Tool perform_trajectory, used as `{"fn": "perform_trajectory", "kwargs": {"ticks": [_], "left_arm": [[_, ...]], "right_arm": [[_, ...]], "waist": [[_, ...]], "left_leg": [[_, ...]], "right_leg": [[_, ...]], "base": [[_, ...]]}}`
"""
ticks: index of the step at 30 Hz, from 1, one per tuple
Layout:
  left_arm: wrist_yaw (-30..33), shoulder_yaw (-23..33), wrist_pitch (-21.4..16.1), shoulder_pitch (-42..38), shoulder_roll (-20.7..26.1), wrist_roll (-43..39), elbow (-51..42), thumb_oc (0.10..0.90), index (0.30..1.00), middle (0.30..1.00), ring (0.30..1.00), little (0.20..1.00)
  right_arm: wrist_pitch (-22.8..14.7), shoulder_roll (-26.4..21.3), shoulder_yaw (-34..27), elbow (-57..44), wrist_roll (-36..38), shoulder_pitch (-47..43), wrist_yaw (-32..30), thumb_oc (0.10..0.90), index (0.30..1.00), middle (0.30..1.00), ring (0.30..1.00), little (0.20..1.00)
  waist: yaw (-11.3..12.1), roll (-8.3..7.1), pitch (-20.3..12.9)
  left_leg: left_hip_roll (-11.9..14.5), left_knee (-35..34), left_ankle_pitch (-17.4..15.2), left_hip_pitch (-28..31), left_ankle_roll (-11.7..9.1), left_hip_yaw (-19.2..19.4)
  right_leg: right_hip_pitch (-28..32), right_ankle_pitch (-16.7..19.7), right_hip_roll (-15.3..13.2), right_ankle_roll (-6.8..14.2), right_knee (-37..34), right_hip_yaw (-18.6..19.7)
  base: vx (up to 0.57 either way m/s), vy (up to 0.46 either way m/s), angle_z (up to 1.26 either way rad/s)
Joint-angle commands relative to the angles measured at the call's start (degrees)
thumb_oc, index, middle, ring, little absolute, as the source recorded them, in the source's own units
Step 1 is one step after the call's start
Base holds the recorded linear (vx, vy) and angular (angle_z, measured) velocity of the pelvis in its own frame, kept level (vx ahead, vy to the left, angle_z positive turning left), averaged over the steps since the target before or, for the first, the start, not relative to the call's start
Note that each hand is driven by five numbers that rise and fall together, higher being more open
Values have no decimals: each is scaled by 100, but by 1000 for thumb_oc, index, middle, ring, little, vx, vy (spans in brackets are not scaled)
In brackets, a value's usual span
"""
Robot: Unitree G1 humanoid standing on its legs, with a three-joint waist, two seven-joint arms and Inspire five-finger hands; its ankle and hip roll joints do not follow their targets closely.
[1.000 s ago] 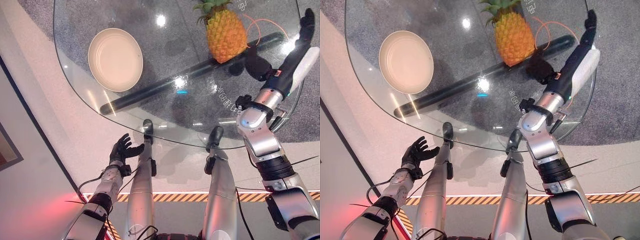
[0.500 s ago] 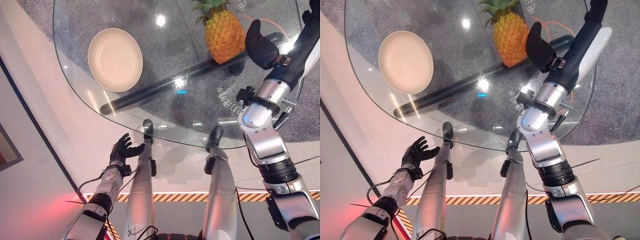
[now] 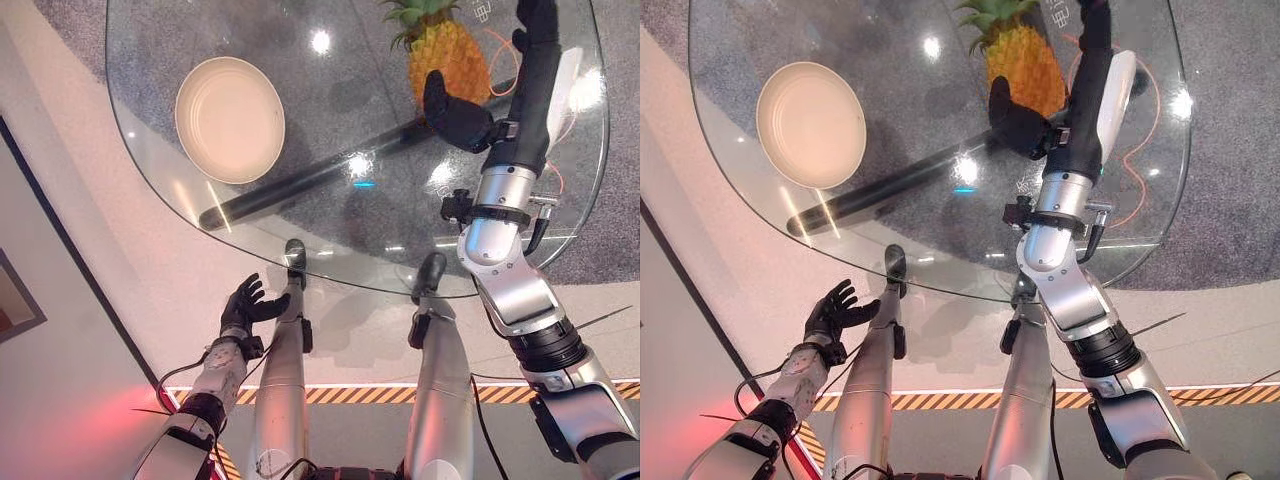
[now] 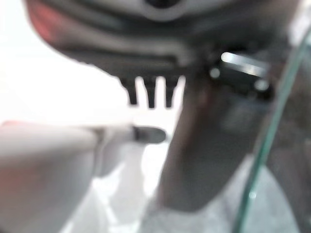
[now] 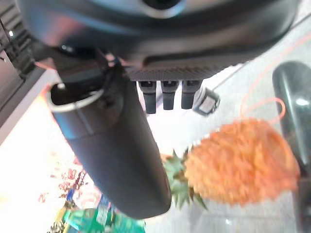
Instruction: Pick up the fruit to the plate
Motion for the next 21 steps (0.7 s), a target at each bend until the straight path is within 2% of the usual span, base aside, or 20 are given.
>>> {"fn": "perform_trajectory", "kwargs": {"ticks": [1,9,16,21], "left_arm": [[35,62,-99,272,75,72,281,800,900,900,900,900],[40,16,-53,263,63,122,265,800,900,900,900,900],[8,-2,-9,196,74,138,307,800,900,900,900,900],[9,-39,-6,196,49,198,297,800,900,900,900,900]], "right_arm": [[-207,-215,-90,-603,-1,-433,10,800,900,900,900,900],[74,-81,32,-286,49,-629,-169,800,900,900,900,900],[487,-89,83,162,-80,-883,-419,800,900,900,900,900],[644,-94,113,550,-356,-1074,-726,800,900,900,900,900]], "waist": [[17,-89,-93],[98,-56,-93],[148,-26,-93],[204,-13,-93]], "left_leg": [[-230,309,-259,-9,295,253],[-246,292,-249,5,306,234],[-256,307,-247,7,311,214],[-266,298,-252,12,326,194]], "right_leg": [[274,856,452,-213,-835,-174],[280,860,432,-221,-820,-220],[281,866,411,-219,-808,-232],[298,876,402,-222,-824,-264]], "base": [[0,0,0],[0,0,0],[0,0,0],[0,0,0]]}}
